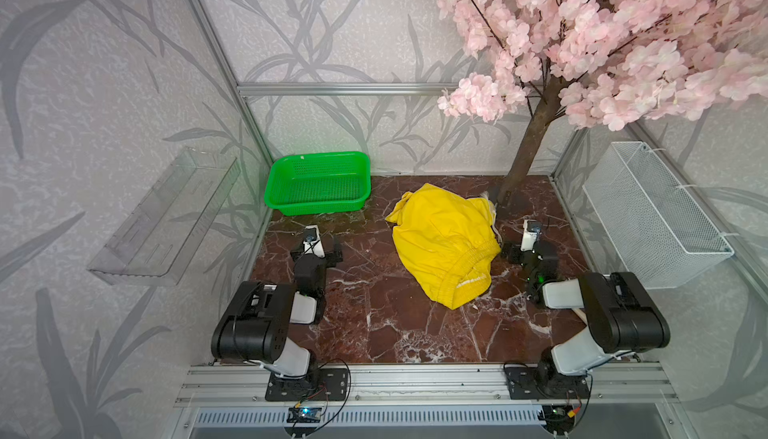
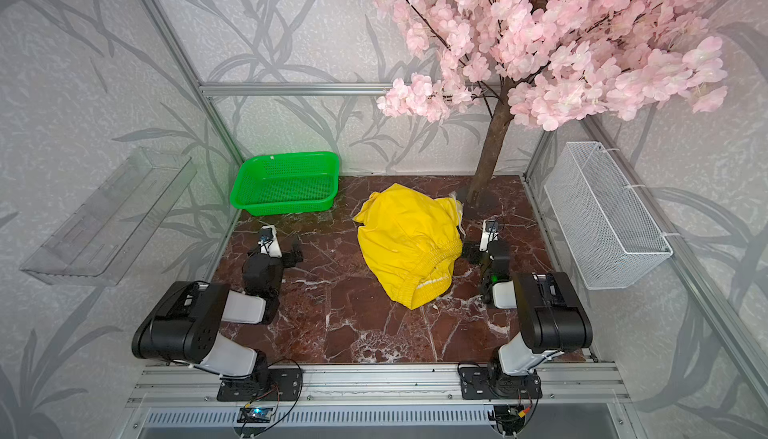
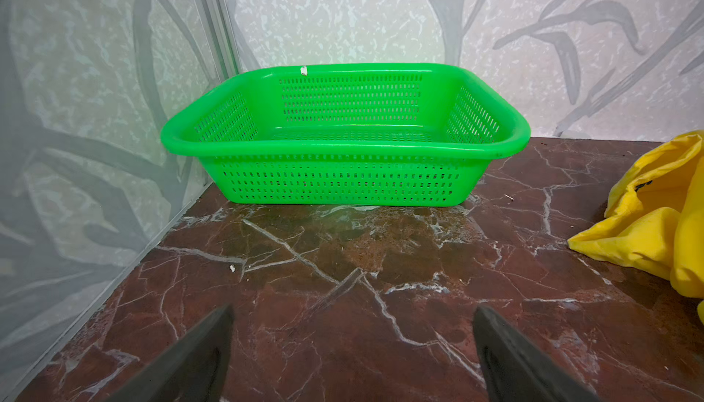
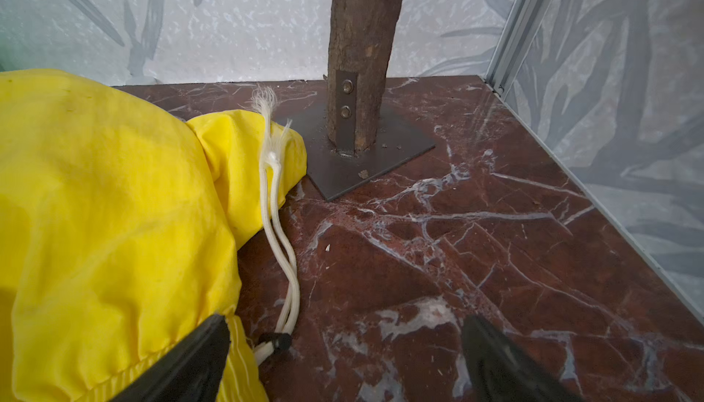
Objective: Roll up the shorts
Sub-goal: Flatten out the shorts at the center of the board.
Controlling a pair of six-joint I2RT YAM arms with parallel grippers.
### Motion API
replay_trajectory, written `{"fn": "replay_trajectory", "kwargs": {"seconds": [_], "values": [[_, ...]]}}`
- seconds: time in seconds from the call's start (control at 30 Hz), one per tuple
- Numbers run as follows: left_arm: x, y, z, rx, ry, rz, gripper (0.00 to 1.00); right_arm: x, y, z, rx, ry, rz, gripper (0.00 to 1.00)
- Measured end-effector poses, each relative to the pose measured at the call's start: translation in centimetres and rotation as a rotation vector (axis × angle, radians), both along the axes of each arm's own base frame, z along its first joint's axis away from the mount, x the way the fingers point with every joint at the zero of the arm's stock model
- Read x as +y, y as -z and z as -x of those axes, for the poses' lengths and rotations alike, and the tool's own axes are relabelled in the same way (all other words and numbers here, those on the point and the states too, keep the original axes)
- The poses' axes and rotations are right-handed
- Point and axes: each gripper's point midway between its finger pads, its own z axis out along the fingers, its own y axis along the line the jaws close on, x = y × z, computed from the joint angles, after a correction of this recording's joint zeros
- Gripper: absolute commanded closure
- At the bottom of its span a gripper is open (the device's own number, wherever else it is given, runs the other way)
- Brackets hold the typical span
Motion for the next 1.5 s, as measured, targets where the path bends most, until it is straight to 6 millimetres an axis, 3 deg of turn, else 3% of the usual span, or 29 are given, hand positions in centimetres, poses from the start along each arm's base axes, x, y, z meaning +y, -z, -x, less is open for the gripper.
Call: {"fn": "replay_trajectory", "kwargs": {"seconds": [0.93,1.0,1.1,1.27,1.3,1.37,1.4,1.5], "values": [[0.1,-0.1,-0.3,0.02,-0.008,-0.002,0.0,-0.2,-0.6,0.4,-0.02,0.021,0.01,0.01],[0.3,-1.3,-1.3,0.032,-0.022,-0.004,0.0,-0.3,-1.8,0.8,-0.038,0.03,0.015,0.01],[0.9,-5.3,-3.0,-0.012,-0.066,0.038,0.0,-0.7,-5.4,1.4,-0.1,0.063,0.0,0.01],[0.5,-11.2,-4.8,-0.075,-0.069,0.21,0.0,-2.4,-11.6,2.4,-0.177,0.191,-0.223,0.01],[0.1,-12.0,-5.3,-0.073,-0.047,0.243,0.02,-2.9,-12.7,2.6,-0.189,0.21,-0.291,0.01],[-1.2,-12.7,-5.9,-0.055,0.021,0.295,0.13,-3.7,-14.4,2.9,-0.203,0.215,-0.407,0.0],[-2.2,-12.8,-6.0,-0.039,0.059,0.322,0.22,-4.0,-14.7,3.0,-0.193,0.216,-0.455,0.05],[-6.3,-12.4,-6.0,0.052,0.176,0.371,0.27,-2.5,-13.7,3.2,-0.087,0.156,-0.568,0.11]]}}
